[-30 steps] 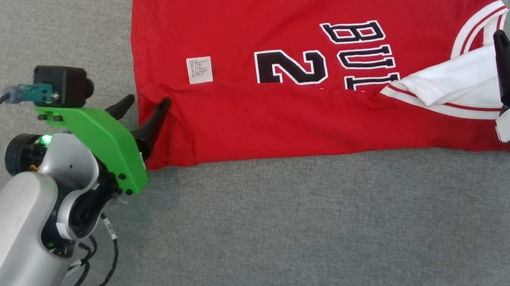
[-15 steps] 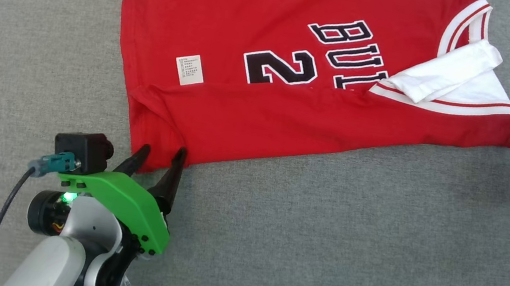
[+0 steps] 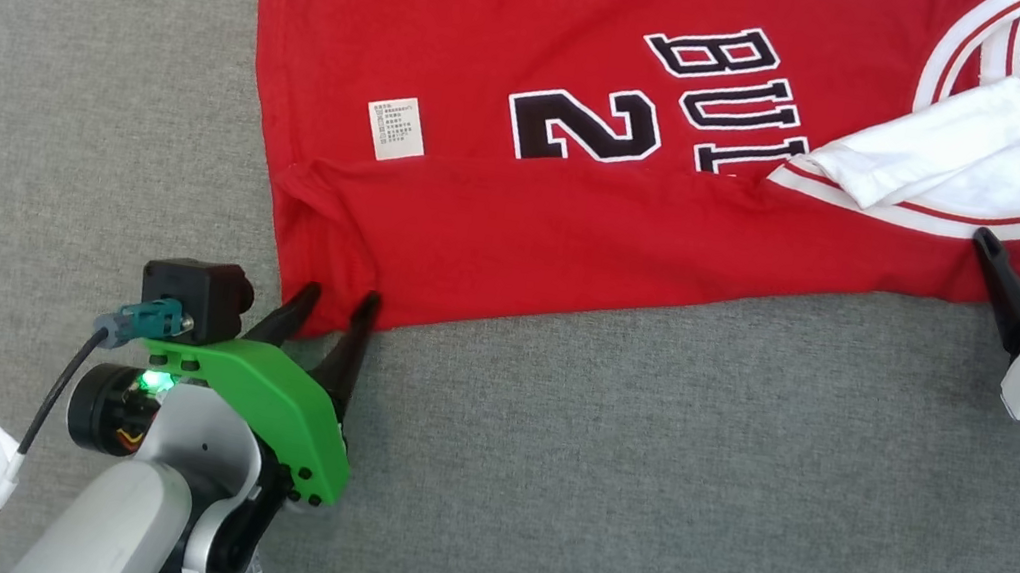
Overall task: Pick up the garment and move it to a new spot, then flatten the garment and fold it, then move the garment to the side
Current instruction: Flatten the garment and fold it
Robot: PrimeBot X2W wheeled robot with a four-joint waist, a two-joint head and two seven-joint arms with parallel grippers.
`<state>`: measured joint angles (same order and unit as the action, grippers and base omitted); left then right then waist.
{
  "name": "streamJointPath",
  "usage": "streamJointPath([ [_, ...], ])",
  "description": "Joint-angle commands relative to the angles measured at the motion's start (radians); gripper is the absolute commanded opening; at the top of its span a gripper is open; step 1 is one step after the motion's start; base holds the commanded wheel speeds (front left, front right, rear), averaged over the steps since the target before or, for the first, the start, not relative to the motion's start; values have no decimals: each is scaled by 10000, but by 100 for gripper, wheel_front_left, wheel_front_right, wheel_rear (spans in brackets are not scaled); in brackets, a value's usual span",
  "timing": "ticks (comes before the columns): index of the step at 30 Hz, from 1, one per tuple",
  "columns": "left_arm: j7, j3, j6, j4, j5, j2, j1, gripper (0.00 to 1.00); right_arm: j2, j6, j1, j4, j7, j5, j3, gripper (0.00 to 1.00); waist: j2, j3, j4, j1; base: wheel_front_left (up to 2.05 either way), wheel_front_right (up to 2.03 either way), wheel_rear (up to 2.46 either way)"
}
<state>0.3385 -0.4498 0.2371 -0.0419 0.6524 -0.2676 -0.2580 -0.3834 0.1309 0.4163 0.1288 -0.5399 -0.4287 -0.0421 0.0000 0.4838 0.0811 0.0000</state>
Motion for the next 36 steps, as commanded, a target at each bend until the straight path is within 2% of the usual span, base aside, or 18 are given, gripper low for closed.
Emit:
streamJointPath([
  [1,92,-65,-10,204,-128,-162,27,25,-39,-8,-66,215,-144,53,40,100,0,-8,-7,0,0,0,0],
  [2,124,-150,-41,160,-130,-126,24,24,-60,-11,-88,281,-183,40,64,100,0,-15,-5,0,0,0,0],
  [3,171,-218,-61,140,-101,-85,34,17,-47,-11,-101,312,-235,-27,78,95,0,-8,-8,0,0,0,0],
  [4,214,-257,-79,135,-64,-69,33,1,-46,-11,-102,349,-268,-79,88,74,0,3,-9,0,0,0,0],
  [5,207,-261,-86,162,-61,-78,18,0,-56,-11,-103,371,-295,-113,125,45,0,13,-12,0,0,0,0],
  [7,162,-236,-115,244,-54,-117,-19,0,-50,-11,-85,453,-275,-194,144,0,0,19,-33,0,0,0,0],
  [12,289,-129,-297,151,112,-471,192,0,-140,-24,-55,751,-38,-340,-163,0,0,-303,-56,0,0,0,0],
  [17,682,149,-654,-752,685,-1100,818,0,-387,-22,-322,379,-236,-961,-639,0,0,-937,-34,0,0,0,0],
  [22,1463,51,-1108,-1962,1719,-1523,1902,0,-789,-15,-1581,-790,-1171,-1887,-974,0,0,-1523,5,0,0,0,0],
  [25,1644,-19,-1165,-2468,2042,-1729,2571,0,-1007,-13,-2746,-1760,-1751,-2350,-1197,0,0,-1660,-58,0,0,0,0],
  [28,1516,-111,-1134,-2556,2255,-1623,3156,0,-1018,-13,-3704,-2342,-2101,-2603,-1392,0,0,-1682,-149,0,0,0,0],
  [30,1376,-163,-1114,-2452,2232,-1562,3343,18,-935,-12,-4100,-2472,-2224,-2574,-1428,0,0,-1674,-215,0,0,0,0],
  [31,1302,-211,-1084,-2401,2147,-1515,3412,22,-906,-12,-4232,-2462,-2231,-2515,-1357,0,0,-1673,-247,0,0,0,0],
  [32,1229,-233,-1059,-2338,2122,-1469,3482,29,-864,-12,-4268,-2419,-2203,-2438,-1322,6,0,-1671,-279,0,0,0,0],
  [33,1146,-238,-1052,-2270,2106,-1410,3547,45,-849,-12,-4218,-2343,-2003,-2224,-1375,50,0,-1659,-307,0,0,0,0],
  [34,1062,-205,-1020,-2196,2054,-1392,3567,89,-771,-12,-4134,-2215,-1879,-2083,-1449,100,0,-1655,-327,0,0,0,0],
  [35,997,-180,-941,-2097,1960,-1429,3568,100,-632,-12,-4051,-2088,-1779,-1993,-1432,100,0,-1659,-351,0,0,0,0],
  [36,937,-178,-933,-2047,1867,-1453,3561,100,-565,-4,-3998,-2030,-1728,-1950,-1375,100,0,-1662,-362,0,0,0,0],
])
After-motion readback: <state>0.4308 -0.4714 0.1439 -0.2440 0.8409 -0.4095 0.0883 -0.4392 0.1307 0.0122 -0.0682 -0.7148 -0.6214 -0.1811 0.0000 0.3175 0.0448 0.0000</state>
